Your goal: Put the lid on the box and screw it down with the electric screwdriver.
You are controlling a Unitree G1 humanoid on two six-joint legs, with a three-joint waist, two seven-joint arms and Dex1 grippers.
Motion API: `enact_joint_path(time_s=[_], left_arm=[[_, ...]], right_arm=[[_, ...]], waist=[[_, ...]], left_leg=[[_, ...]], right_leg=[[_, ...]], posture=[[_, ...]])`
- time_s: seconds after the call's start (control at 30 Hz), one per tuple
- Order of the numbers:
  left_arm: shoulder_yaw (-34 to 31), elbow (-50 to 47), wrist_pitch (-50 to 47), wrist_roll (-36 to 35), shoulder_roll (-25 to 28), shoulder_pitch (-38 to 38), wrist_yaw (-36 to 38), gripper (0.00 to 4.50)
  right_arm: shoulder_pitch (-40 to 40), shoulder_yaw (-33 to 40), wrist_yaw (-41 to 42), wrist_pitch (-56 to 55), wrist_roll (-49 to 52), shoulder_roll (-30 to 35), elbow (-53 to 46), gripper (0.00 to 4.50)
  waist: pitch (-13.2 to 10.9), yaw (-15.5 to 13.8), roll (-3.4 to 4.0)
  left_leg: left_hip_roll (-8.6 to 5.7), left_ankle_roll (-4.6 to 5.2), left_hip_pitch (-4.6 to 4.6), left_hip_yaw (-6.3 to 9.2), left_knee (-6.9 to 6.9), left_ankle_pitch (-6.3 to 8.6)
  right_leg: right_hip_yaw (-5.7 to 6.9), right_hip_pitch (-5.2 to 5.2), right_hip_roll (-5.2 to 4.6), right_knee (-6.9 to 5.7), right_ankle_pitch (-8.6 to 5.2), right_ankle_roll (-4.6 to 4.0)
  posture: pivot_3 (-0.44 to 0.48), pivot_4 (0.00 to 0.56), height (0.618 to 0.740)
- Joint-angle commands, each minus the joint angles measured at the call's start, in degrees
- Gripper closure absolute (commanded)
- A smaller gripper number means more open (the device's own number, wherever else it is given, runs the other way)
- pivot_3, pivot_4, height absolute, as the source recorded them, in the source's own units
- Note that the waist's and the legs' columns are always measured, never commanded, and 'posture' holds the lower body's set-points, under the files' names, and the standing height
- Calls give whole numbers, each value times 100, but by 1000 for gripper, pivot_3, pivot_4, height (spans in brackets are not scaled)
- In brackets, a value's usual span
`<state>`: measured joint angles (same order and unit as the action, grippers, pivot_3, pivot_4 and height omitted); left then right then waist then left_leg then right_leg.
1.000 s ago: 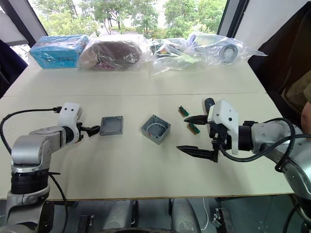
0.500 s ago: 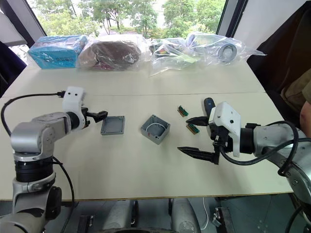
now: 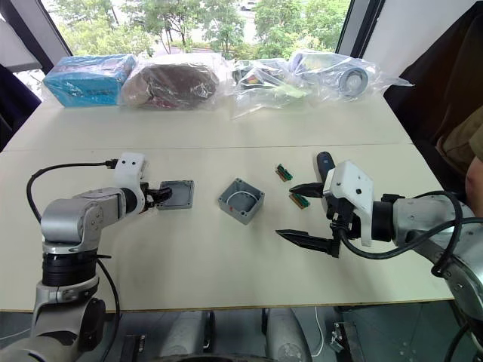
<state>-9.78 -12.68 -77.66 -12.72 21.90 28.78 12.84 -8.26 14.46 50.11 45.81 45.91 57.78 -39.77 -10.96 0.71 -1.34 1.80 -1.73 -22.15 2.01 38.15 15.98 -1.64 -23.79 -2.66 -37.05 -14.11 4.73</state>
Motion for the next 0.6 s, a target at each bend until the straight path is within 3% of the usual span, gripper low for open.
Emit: enact_joint_path(time_s=[0.03, 0.17, 0.43, 0.6], left_arm=[[-39, 118, -2, 23, 16, -142, -51, 2755], [-112, 64, -128, -47, 21, -112, -45, 4430], [-432, -105, 174, -239, -259, 381, -3, 4430], [-430, -491, 1415, -806, -689, 572, 626, 4430]], right_arm=[[-4, 206, -15, -41, 46, 98, -154, 0], [16, 213, -11, -49, 33, 100, -136, 0], [-155, 178, -470, 495, 521, -83, 31, 0], [-995, -79, -1819, 1627, 1629, -759, 543, 0]], waist=[[0, 2, 1], [1, 19, 1], [-1, 5, -1], [-4, -25, -11]], left_leg=[[0, 0, 2, 0, 0, 0], [0, 0, 12, 0, 0, 0], [1, 0, 14, 0, -2, 0], [-1, -6, -6, 2, 2, -4]], right_leg=[[0, 2, 0, 0, -2, -3], [0, 9, 1, 0, -6, -11], [0, 11, 1, 0, -7, -11], [2, 4, -2, 14, -1, -21]], posture=[[0, 150, 740], [0, 150, 740], [0, 150, 740], [0, 150, 740]])
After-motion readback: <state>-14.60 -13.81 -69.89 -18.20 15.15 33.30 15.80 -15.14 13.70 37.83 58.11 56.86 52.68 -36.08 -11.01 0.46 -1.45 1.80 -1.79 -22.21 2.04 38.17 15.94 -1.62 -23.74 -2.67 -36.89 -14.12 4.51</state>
